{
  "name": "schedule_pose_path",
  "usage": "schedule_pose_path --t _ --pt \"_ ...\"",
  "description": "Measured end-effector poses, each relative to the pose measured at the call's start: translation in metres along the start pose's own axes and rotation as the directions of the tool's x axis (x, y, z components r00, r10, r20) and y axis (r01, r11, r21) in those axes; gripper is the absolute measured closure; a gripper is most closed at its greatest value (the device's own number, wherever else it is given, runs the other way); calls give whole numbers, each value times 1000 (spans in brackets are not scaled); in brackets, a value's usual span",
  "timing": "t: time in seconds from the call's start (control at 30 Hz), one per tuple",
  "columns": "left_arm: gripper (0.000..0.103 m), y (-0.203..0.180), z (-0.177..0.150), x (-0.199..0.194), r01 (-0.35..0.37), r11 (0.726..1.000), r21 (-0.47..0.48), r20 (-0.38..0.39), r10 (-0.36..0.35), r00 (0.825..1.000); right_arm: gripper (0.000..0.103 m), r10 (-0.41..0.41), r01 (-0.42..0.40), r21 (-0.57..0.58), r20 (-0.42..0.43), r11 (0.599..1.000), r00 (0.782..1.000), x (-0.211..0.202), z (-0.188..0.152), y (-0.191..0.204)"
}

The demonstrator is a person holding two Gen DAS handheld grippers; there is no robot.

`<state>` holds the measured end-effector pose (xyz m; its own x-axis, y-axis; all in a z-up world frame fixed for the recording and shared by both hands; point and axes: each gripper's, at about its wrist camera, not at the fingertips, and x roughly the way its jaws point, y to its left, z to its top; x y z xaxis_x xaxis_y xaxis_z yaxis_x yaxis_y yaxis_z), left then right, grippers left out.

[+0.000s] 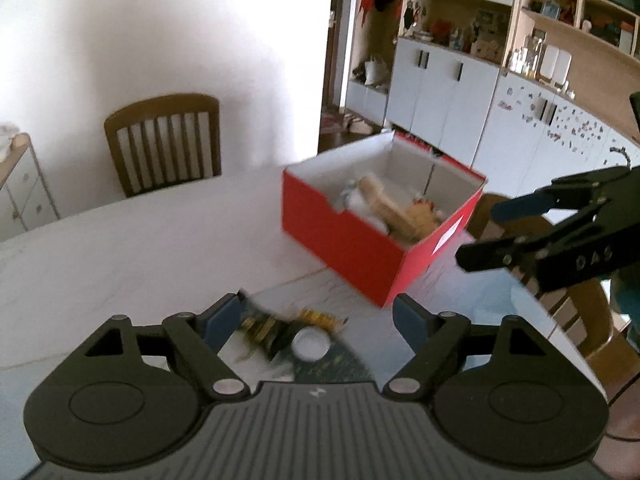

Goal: Organize objects
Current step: 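Lift both tools out of the box and move back toward the placemat, then grasp the cotton swab bag with the left tool while the right tool grasps the white lid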

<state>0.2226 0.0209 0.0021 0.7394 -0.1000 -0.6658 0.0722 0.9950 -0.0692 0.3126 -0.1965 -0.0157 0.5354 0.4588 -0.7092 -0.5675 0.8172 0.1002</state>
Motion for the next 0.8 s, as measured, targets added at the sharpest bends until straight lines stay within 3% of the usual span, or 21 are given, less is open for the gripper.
schedule_pose_path --t 0.1,0.23,0.8 --pt "19 14 -16 -2 -1 1000 -9 -20 0 1000 15 4 -4 12 -8 1000 1000 7 -5 13" --pt "0 30 -37 -3 -19 1000 -7 -25 19 1000 15 -13 13 2 -27 1000 1000 20 -11 31" --pt "0 22 -102 54 11 998 57 -105 -5 994 15 -47 50 17 -111 999 993 97 -37 57"
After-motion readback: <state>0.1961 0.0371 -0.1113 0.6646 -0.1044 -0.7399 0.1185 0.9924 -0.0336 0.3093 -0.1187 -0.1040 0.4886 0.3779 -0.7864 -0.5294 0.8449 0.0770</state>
